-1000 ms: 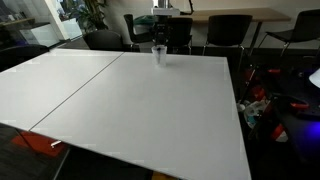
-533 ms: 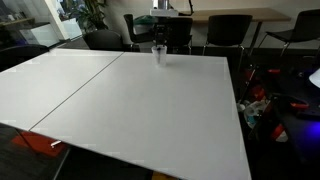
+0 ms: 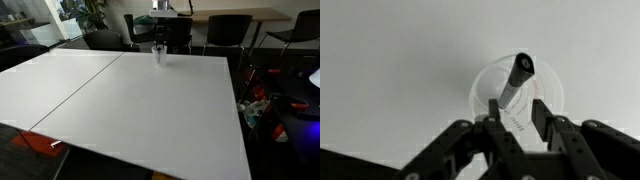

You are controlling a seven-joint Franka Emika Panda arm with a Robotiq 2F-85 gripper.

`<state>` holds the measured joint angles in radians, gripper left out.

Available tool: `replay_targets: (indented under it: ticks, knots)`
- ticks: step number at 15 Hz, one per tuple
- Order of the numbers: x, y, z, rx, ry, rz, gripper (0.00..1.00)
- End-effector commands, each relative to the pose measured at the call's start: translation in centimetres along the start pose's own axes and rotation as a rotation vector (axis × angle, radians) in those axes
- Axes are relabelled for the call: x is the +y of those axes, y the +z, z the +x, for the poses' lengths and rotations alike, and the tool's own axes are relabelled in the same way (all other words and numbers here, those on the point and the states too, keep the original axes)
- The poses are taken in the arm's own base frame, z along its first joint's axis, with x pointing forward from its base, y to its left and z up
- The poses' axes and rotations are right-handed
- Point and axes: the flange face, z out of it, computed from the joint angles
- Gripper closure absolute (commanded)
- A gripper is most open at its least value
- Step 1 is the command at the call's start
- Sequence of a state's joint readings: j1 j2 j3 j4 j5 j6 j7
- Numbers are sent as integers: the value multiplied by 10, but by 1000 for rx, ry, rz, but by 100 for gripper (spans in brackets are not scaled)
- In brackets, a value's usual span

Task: Move the cup to the right, put the marker in the cup and then remove it and put it back on the table

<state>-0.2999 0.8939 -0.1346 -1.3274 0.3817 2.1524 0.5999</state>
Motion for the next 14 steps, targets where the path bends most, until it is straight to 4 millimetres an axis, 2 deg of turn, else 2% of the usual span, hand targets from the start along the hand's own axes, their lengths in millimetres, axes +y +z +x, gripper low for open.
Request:
replay_targets:
  ticks: [1, 5, 14]
  knots:
    - [-3, 1, -1, -8, 47, -3, 58]
    - [-3, 6, -3, -15, 59, -7, 60]
    - [-10, 14, -12, -38, 59, -16, 59]
